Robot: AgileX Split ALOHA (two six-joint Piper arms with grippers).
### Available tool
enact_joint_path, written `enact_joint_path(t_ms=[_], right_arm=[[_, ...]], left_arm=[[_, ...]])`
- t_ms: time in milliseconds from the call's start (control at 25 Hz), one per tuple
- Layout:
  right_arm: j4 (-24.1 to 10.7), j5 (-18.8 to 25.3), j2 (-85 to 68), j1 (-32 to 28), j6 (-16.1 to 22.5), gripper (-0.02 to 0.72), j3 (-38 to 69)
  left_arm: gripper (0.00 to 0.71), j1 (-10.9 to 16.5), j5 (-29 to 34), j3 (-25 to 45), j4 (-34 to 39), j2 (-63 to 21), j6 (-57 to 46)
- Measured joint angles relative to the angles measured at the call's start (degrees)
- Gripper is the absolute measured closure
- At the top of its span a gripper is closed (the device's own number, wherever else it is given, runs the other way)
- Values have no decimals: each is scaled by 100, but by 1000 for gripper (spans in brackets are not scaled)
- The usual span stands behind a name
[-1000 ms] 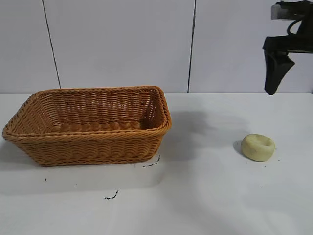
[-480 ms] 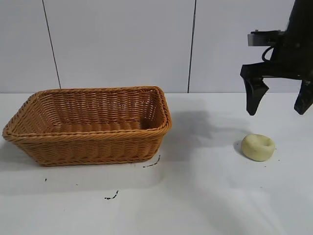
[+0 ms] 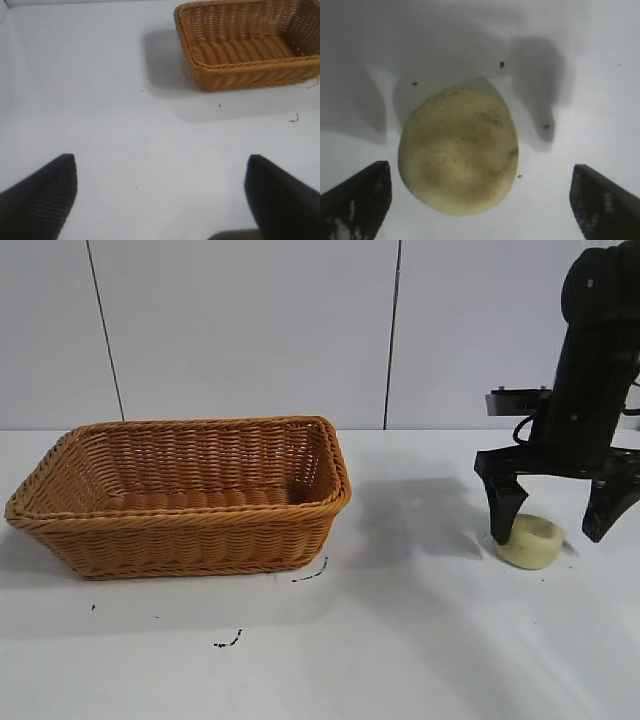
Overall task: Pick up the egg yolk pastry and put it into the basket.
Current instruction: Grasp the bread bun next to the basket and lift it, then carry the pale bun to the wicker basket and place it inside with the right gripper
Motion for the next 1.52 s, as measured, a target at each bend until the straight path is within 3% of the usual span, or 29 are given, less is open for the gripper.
enact_joint_path(t_ms=[80, 320, 400, 520, 840, 1160, 1520], right_arm=[[12, 0, 4, 0, 0, 83, 0], [60, 52, 4, 0, 0, 477, -44], [60, 149, 4, 0, 0, 521, -133], [54, 464, -63, 0, 0, 542, -383], [50, 1842, -609, 0, 0, 545, -1976], [38, 1902, -674, 211, 220, 545, -2990], [2, 1901, -543, 1451, 232, 545, -3631]], left_arm=[[17, 0, 0, 0, 0, 0, 0], [17, 0, 0, 0, 0, 0, 0], [17, 0, 0, 0, 0, 0, 0], [17, 0, 0, 0, 0, 0, 0], [17, 0, 0, 0, 0, 0, 0], [17, 0, 0, 0, 0, 0, 0], [17, 0, 0, 0, 0, 0, 0]])
